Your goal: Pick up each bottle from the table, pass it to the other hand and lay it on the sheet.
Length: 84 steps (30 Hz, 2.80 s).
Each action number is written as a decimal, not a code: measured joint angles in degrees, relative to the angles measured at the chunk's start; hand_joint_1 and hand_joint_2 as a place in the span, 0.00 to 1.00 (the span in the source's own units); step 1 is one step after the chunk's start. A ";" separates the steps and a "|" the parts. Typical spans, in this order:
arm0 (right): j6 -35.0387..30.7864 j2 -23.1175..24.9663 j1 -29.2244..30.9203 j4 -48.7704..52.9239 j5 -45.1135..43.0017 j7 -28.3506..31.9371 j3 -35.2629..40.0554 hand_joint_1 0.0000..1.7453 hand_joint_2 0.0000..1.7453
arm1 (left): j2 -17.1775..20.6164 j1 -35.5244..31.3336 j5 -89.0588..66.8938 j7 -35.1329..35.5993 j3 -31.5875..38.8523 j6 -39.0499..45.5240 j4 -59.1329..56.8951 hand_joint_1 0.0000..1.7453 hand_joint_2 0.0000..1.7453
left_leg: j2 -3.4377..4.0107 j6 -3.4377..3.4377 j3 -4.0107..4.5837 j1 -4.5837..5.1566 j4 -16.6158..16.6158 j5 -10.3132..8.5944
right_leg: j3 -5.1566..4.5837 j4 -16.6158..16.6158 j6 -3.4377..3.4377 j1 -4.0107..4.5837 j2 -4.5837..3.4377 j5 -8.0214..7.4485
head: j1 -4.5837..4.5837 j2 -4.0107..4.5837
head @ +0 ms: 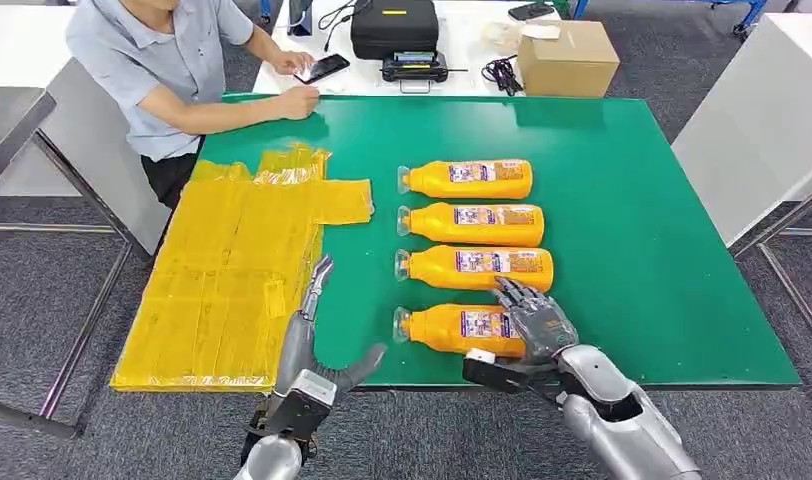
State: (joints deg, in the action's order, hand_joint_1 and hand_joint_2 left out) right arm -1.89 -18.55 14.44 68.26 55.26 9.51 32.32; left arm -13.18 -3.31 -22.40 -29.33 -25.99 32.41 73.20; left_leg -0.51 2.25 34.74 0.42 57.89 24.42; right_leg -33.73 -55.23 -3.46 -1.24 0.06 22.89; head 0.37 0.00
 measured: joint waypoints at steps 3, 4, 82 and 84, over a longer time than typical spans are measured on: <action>2.13 -1.51 1.78 0.75 -1.23 -0.09 1.60 0.00 1.00 | 0.00 0.02 -0.33 0.15 -0.13 0.22 0.00 0.00 1.00 | 0.00 0.00 0.01 0.02 0.00 0.00 | -0.02 0.00 0.00 -0.03 0.00 0.00 | 0.00 0.00; 2.56 -2.10 2.25 1.14 -1.60 -0.13 2.10 0.00 1.00 | 0.00 0.03 -0.35 0.22 -0.13 0.26 0.00 0.00 1.00 | -0.02 0.00 0.02 0.03 0.00 0.00 | -0.02 0.00 0.00 -0.04 0.01 0.00 | -0.02 0.00; 0.18 -7.04 -2.55 5.18 -6.23 -2.67 3.48 0.00 1.00 | 0.00 -0.86 -1.60 1.51 -3.63 -0.39 -0.90 0.00 1.00 | -0.04 0.01 0.14 0.05 0.01 0.01 | -0.14 0.00 -0.02 -0.06 0.01 0.00 | -0.02 0.00; 0.14 -6.69 -2.55 4.75 -6.21 -2.62 3.11 0.00 1.00 | 0.02 -0.91 -1.68 1.64 -3.87 -0.37 -0.90 0.00 1.00 | -0.03 0.01 0.14 0.05 0.01 0.01 | -0.14 0.00 -0.02 -0.06 0.00 0.00 | -0.02 0.00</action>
State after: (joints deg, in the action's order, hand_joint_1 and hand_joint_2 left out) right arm -1.75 -25.25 11.89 73.00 49.05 6.88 35.43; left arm -13.16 -4.23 -24.08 -27.69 -29.86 32.04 72.30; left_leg -0.54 2.26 34.88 0.47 57.90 24.43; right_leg -33.87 -55.23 -3.48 -1.30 0.06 22.89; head 0.35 0.00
